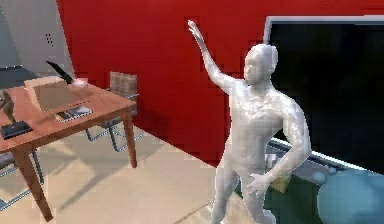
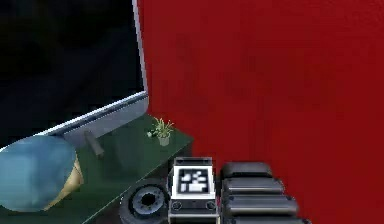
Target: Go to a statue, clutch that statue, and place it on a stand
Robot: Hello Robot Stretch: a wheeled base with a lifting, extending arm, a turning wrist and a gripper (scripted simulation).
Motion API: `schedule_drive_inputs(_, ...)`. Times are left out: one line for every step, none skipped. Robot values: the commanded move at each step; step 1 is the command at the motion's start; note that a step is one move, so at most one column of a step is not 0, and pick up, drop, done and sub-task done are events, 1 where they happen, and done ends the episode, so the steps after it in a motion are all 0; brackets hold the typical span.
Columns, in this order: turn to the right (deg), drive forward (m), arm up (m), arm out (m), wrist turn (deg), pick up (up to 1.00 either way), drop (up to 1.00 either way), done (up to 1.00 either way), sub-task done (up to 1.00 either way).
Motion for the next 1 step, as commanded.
schedule_drive_inputs(45.0,0.0,0.0,0.0,0.0,0.0,0.0,0.0,0.0)
